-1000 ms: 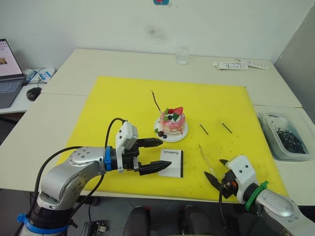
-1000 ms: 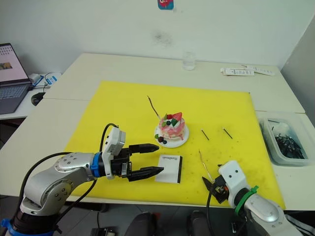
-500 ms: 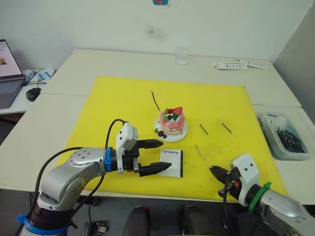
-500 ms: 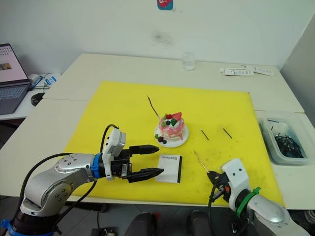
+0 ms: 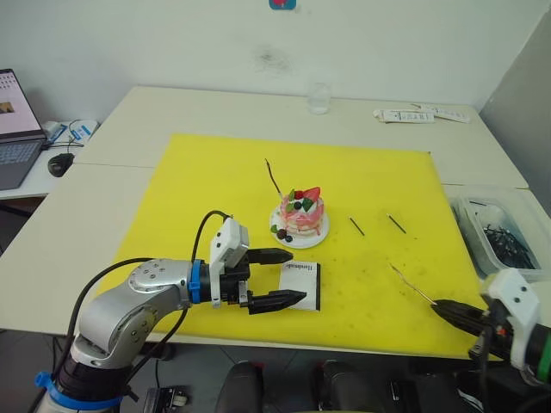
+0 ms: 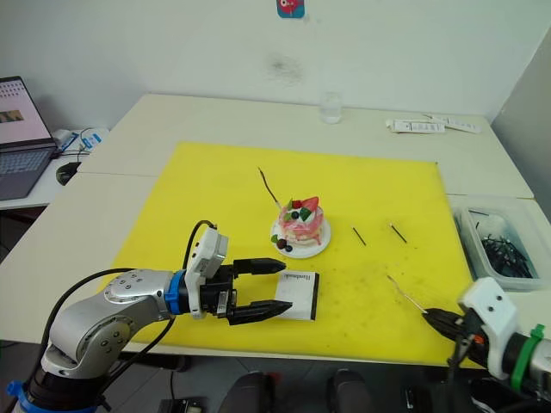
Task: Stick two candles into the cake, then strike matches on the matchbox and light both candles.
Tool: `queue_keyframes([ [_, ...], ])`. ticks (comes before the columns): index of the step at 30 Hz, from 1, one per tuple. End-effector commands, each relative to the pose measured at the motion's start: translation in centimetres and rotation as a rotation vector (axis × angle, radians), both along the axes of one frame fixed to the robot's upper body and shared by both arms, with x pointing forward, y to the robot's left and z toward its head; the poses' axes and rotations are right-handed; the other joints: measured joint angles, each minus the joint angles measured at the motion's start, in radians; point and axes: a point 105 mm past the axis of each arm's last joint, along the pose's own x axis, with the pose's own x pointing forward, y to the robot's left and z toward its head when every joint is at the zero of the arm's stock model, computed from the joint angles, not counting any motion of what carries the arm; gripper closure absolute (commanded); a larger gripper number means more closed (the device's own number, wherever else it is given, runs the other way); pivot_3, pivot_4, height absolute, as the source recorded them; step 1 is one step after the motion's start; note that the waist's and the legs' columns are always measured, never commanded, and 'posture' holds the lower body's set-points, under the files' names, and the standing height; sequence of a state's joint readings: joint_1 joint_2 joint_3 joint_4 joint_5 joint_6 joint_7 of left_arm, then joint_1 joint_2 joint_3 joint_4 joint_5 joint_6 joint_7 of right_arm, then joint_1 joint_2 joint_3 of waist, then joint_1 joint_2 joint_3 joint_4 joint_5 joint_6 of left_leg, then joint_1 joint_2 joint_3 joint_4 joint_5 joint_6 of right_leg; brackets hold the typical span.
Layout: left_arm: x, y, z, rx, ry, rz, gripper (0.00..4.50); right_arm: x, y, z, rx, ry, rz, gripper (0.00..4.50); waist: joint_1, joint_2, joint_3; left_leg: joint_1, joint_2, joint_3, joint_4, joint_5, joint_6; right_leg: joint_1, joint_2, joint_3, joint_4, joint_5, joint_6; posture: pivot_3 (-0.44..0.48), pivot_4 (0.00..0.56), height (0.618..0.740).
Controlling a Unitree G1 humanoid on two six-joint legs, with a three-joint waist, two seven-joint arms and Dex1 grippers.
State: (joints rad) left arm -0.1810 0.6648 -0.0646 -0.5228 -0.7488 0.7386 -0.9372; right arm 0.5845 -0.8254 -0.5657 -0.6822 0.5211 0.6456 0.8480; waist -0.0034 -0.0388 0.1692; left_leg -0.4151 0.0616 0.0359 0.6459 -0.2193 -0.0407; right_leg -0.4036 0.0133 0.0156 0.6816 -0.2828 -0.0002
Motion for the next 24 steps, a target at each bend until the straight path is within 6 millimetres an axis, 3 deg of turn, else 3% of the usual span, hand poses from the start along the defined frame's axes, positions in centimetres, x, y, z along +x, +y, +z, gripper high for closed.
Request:
queue_keyframes([
  [1, -1.3, -0.8, 0.8, -0.009, -0.029, -0.081, 0.0, 0.3, -1.3, -0.2, -0.043, -0.013, 0.023, 4.46, -0.001, 0.001, -0.001, 0.0, 0.0, 0.0, 0.0, 0.0, 0.0, 0.0, 0.0, 0.0, 0.0, 0.0, 0.0, 0.0, 0.15, 0.74],
  [13, -1.6, -1.4, 1.2, -0.018, -0.027, -0.087, 0.0, -0.1, -2.6, -1.6, -0.014, 0.074, 0.026, 4.46, 0.001, 0.004, -0.002, 0.0, 0.0, -0.001, 0.0, 0.0, 0.0, 0.0, 0.002, 0.0, 0.0, 0.0, -0.001, 0.0, 0.15, 0.74],
  [16, -1.4, -1.5, 1.3, -0.019, -0.031, -0.082, 0.0, 0.0, -2.8, -1.7, -0.012, 0.081, 0.021, 3.81, 0.001, 0.004, -0.002, 0.0, 0.0, -0.001, 0.0, 0.0, 0.0, 0.0, 0.002, 0.0, 0.0, 0.0, -0.001, 0.0, 0.15, 0.74],
  [19, -1.3, -1.6, 1.4, -0.02, -0.032, -0.077, 0.0, 0.2, -3.0, -1.7, -0.024, 0.077, 0.022, 2.75, 0.001, 0.004, -0.002, 0.0, 0.0, 0.0, 0.0, 0.0, 0.0, 0.0, 0.002, 0.0, 0.0, 0.0, -0.001, 0.0, 0.15, 0.74],
  [23, -1.2, -1.6, 1.4, -0.022, -0.032, -0.066, 0.0, 0.7, -2.7, -0.2, -0.051, 0.043, 0.047, 1.4, 0.001, 0.005, -0.003, 0.0, 0.0, 0.0, 0.0, 0.0, 0.0, 0.0, 0.002, 0.0, 0.0, 0.0, -0.001, 0.0, 0.15, 0.74],
  [24, -1.2, -1.7, 1.4, -0.022, -0.033, -0.063, 0.0, 0.7, -2.6, 0.2, -0.068, 0.038, 0.056, 1.4, 0.001, 0.005, -0.003, 0.0, 0.0, 0.0, 0.0, 0.0, 0.0, 0.0, 0.002, 0.0, 0.0, 0.0, -0.001, 0.0, 0.15, 0.74],
])
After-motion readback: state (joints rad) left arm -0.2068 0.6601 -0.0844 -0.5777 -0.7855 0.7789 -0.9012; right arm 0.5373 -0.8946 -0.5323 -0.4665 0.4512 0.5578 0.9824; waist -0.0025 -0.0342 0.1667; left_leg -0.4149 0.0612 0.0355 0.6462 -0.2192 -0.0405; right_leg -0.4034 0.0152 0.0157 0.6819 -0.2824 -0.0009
